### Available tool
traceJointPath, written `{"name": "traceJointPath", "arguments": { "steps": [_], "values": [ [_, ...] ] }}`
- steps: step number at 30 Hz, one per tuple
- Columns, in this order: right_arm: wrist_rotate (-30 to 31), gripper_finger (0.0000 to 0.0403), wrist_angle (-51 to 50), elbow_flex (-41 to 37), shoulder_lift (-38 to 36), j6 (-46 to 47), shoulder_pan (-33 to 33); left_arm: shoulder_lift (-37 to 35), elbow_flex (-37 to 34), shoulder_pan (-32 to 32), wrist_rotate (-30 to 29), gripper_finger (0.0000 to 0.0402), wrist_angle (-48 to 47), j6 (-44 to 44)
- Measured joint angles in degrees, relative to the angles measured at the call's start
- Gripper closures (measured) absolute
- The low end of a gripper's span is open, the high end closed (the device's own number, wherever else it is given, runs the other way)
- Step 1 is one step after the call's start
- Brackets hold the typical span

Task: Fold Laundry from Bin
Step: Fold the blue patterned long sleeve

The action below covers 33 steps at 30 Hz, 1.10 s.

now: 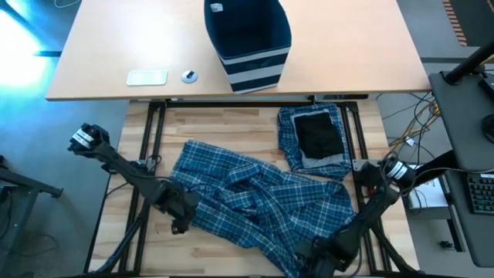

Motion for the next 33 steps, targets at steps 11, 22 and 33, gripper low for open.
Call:
{"name": "traceJointPath", "arguments": {
  "steps": [11,22,33],
  "values": [
    [-2.0,0.0364,-1.1,-2.8,0.5,-3.6,-2.3,-0.3,-11.4,0.6,1.1,0.0142,5.9,1.1],
    [-4.9,0.0392,-15.5,5.1,-4.2,-8.6,-5.3,-0.1,-11.0,0.6,1.1,0.0142,4.6,5.0],
    [-10.8,0.0259,-4.3,2.2,0.9,-3.3,-3.9,0.0,-10.7,0.6,1.4,0.0142,4.6,5.5]
  ]
}}
